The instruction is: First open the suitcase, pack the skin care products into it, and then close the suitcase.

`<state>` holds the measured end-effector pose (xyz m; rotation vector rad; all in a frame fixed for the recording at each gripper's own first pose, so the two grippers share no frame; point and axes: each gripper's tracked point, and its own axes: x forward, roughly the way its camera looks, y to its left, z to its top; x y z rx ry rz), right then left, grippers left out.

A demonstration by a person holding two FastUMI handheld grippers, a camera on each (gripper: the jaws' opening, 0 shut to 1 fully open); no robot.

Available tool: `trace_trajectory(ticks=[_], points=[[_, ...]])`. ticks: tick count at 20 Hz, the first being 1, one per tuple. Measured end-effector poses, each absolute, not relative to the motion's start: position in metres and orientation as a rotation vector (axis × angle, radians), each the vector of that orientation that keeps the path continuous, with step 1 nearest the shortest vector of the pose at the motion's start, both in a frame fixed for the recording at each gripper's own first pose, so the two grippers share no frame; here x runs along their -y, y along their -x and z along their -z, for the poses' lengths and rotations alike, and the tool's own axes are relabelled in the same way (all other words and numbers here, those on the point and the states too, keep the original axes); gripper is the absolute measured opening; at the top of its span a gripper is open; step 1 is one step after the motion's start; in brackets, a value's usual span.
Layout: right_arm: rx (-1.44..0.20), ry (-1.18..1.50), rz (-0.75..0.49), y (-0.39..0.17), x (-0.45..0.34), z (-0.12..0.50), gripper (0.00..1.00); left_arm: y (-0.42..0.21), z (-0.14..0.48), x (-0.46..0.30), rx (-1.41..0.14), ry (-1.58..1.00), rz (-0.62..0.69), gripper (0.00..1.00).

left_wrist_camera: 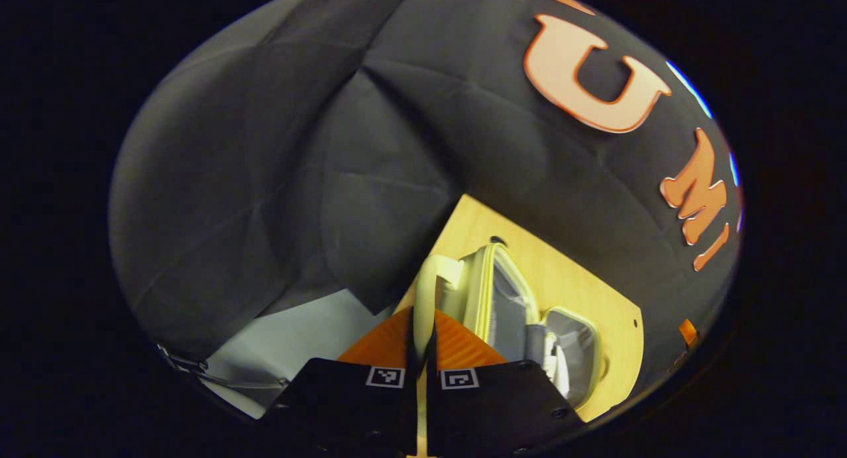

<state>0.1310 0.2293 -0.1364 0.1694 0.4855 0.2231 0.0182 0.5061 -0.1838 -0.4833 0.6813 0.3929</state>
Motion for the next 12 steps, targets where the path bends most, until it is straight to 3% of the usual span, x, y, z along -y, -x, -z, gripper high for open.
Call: trace_trajectory(ticks=[5, 12], points=[[-0.430, -0.113, -0.234, -0.133, -0.211, 0.125, 0.94, -0.042, 0.122, -0.452, -0.610, 0.383, -0.299, 0.06], [-0.363, -0.127, -0.312, -0.140, -0.197, 0.115, 0.94, -0.065, 0.074, -0.380, -0.533, 0.342, -0.277, 0.06]])
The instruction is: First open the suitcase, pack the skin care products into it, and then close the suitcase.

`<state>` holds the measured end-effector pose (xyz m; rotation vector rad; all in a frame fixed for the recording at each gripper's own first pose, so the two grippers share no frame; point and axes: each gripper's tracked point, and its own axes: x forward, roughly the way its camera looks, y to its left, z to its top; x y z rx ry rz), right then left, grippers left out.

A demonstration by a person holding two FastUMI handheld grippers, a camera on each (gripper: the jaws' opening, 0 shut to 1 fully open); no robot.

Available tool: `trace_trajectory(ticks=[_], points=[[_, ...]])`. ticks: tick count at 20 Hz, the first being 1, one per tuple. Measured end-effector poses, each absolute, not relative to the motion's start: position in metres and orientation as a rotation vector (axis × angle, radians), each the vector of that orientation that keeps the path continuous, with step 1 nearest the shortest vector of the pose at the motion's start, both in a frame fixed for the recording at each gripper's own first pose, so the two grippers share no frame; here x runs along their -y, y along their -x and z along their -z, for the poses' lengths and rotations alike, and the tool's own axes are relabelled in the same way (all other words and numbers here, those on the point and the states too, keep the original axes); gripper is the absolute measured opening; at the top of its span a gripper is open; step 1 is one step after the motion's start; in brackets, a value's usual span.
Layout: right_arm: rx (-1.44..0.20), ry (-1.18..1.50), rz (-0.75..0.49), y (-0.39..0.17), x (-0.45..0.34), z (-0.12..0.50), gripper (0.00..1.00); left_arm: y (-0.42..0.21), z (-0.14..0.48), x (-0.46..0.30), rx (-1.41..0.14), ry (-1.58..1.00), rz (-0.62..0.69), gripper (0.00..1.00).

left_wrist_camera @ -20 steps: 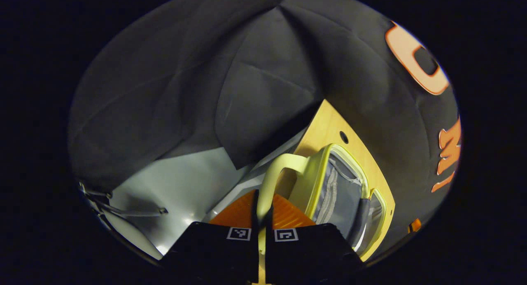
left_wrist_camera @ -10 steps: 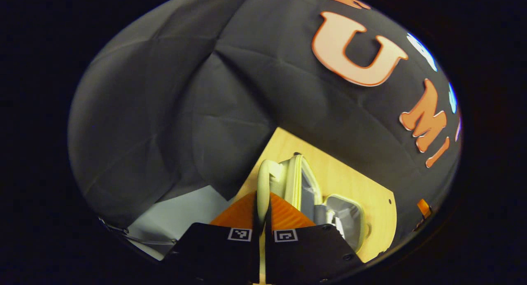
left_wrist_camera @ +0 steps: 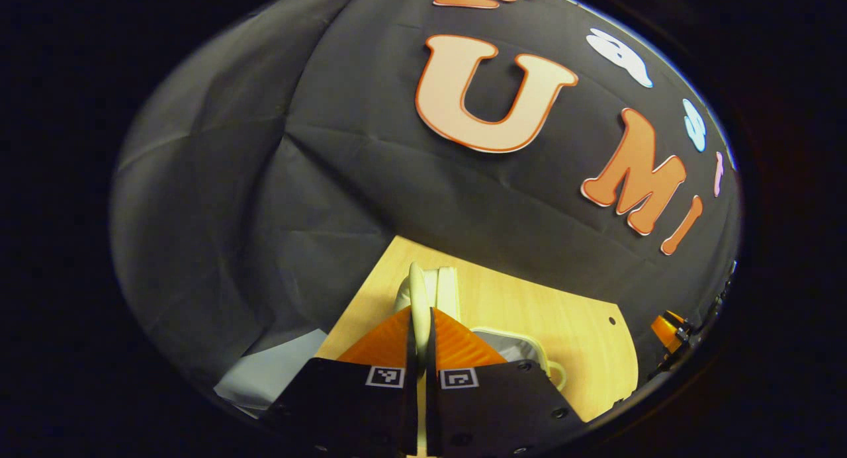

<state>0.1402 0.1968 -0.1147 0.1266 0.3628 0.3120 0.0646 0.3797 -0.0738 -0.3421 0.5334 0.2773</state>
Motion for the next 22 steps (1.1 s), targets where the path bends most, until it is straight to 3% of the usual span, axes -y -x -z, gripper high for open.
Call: trace_trajectory(ticks=[11, 22], points=[[-0.349, -0.155, -0.346, -0.150, -0.160, 0.123, 0.94, -0.101, 0.054, -0.228, -0.525, 0.329, -0.103, 0.06], [-0.367, -0.170, -0.324, -0.138, -0.130, 0.139, 0.94, -0.125, 0.122, -0.086, -0.655, 0.321, 0.105, 0.06]])
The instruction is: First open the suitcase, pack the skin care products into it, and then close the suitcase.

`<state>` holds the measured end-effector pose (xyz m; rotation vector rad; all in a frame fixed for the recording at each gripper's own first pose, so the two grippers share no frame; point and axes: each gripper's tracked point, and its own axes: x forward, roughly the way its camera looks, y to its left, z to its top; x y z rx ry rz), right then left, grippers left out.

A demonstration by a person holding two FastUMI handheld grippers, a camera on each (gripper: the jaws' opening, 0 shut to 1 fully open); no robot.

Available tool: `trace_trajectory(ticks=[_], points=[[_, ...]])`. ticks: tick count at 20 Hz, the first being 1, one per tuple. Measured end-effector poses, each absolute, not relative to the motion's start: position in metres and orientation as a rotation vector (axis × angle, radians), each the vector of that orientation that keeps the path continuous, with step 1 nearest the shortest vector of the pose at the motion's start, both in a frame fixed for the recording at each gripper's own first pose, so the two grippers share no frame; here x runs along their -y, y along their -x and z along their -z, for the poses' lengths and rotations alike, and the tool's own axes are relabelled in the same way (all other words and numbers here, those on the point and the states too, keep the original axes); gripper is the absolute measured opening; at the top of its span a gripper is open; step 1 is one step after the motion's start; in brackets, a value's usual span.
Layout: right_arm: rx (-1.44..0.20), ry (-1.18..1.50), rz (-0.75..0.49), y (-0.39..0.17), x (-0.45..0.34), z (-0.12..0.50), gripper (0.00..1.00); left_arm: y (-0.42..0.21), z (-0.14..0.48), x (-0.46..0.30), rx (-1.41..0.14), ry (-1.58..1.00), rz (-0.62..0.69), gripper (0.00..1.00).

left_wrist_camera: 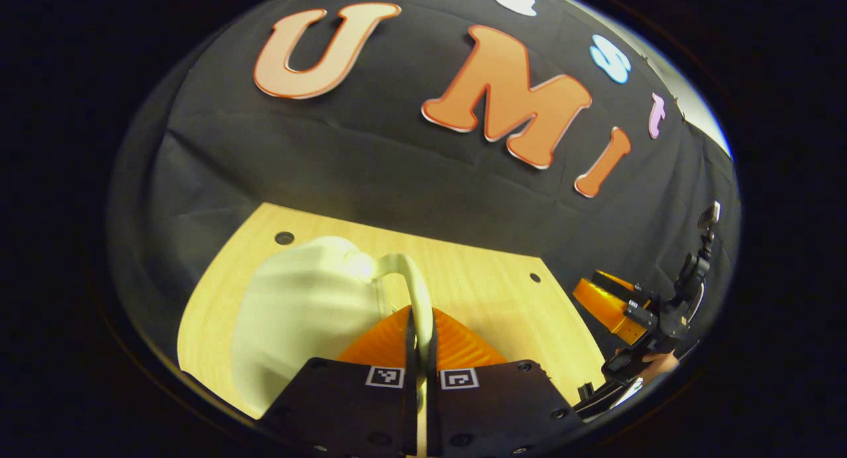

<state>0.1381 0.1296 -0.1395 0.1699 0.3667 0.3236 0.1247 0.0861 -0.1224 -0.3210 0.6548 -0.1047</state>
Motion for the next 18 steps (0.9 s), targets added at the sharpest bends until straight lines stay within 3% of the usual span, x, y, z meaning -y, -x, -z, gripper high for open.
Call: trace_trajectory(ticks=[8, 15, 17, 18], points=[[-0.388, -0.169, -0.311, -0.128, -0.112, 0.153, 0.94, -0.131, 0.190, -0.038, -0.791, 0.286, 0.160, 0.06], [-0.403, -0.158, -0.300, -0.121, -0.095, 0.162, 0.94, -0.125, 0.244, -0.030, -0.912, 0.132, 0.093, 0.06], [-0.405, -0.157, -0.295, -0.119, -0.091, 0.164, 0.94, -0.122, 0.258, -0.015, -0.962, 0.134, 0.121, 0.14], [-0.406, -0.156, -0.295, -0.119, -0.089, 0.165, 0.94, -0.119, 0.257, -0.004, -0.972, 0.168, 0.146, 0.26]])
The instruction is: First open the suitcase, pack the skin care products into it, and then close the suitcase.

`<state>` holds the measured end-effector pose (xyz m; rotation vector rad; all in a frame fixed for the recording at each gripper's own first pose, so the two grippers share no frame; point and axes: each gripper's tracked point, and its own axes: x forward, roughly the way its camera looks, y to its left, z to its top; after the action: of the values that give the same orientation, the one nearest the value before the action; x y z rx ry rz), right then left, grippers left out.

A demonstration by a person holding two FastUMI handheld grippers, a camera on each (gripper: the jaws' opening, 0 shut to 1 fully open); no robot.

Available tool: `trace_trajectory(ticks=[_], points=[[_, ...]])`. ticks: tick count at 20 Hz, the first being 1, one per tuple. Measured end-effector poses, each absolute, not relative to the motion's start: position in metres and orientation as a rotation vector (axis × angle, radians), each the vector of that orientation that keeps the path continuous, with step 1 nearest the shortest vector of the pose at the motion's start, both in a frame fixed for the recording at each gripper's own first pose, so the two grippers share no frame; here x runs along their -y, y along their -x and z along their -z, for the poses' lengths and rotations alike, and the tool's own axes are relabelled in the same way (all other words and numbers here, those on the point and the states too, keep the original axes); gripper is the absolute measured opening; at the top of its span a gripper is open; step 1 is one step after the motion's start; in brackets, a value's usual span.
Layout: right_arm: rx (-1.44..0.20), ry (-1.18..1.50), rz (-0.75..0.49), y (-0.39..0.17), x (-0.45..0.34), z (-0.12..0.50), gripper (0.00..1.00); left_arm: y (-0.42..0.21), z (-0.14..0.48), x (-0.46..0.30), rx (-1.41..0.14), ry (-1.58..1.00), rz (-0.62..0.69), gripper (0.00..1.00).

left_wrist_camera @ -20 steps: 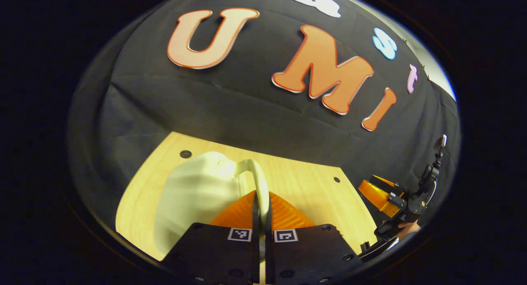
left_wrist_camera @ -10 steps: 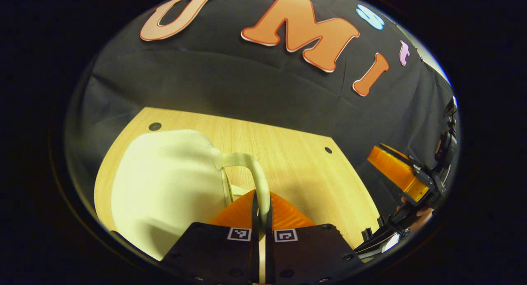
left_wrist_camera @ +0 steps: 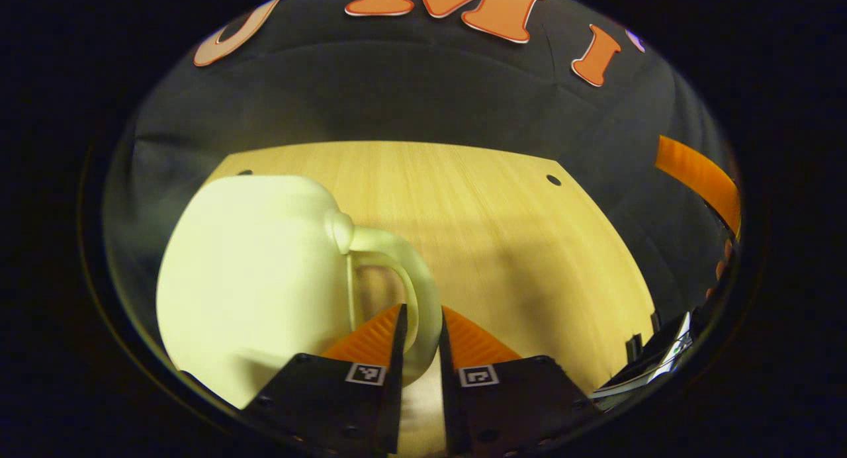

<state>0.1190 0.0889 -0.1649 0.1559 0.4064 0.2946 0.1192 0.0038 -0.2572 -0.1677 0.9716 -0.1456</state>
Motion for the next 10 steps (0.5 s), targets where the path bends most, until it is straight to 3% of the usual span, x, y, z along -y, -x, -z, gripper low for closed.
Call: trace_trajectory(ticks=[2, 3, 5, 7, 8, 10], points=[[-0.399, -0.149, -0.288, -0.118, -0.084, 0.164, 0.94, -0.124, 0.252, -0.001, -0.950, 0.117, 0.141, 0.36], [-0.396, -0.145, -0.285, -0.117, -0.081, 0.164, 0.94, -0.131, 0.246, -0.004, -0.926, 0.083, 0.127, 0.50], [-0.387, -0.143, -0.286, -0.117, -0.078, 0.162, 0.93, -0.145, 0.228, -0.004, -0.883, 0.060, 0.123, 0.35], [-0.377, -0.139, -0.282, -0.118, -0.074, 0.161, 0.94, -0.147, 0.213, -0.002, -0.824, 0.052, 0.110, 0.52], [-0.369, -0.139, -0.277, -0.119, -0.073, 0.159, 0.94, -0.153, 0.200, -0.005, -0.790, 0.044, 0.103, 0.66], [-0.349, -0.146, -0.281, -0.119, -0.073, 0.154, 0.94, -0.163, 0.173, -0.005, -0.714, 0.026, 0.083, 0.69]])
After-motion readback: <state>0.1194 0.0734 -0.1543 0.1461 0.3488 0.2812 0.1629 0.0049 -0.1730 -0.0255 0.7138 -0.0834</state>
